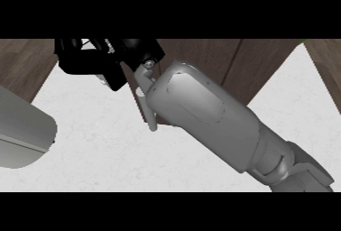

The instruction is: Pick up the wine, place it into the cabinet and close the cabinet

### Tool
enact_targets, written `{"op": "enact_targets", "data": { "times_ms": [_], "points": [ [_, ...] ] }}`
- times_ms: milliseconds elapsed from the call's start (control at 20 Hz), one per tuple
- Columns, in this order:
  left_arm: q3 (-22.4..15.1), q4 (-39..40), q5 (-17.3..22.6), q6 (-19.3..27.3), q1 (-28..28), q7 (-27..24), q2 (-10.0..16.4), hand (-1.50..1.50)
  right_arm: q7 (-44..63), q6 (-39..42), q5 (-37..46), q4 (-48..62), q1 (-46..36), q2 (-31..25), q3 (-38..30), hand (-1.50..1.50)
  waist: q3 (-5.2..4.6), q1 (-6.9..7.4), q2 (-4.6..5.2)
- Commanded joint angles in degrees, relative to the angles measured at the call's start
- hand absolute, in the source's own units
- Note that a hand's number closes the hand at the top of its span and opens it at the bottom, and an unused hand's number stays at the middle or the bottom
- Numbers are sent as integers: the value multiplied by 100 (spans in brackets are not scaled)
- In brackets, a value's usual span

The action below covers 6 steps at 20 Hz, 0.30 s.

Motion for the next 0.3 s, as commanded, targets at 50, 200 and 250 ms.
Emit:
{"op": "enact_targets", "data": {
  "times_ms": [50,200,250],
  "points": [
    [63,8,0,50,-66,29,9,150,-232,-196,187,1055,562,-540,-263,150,73,-158,466],
    [60,30,35,78,-78,128,70,150,-174,-80,124,1039,438,-622,-369,150,73,-196,448],
    [40,55,59,104,-116,106,22,150,-298,-25,158,1054,537,-609,-291,150,70,-220,478]
  ]
}}
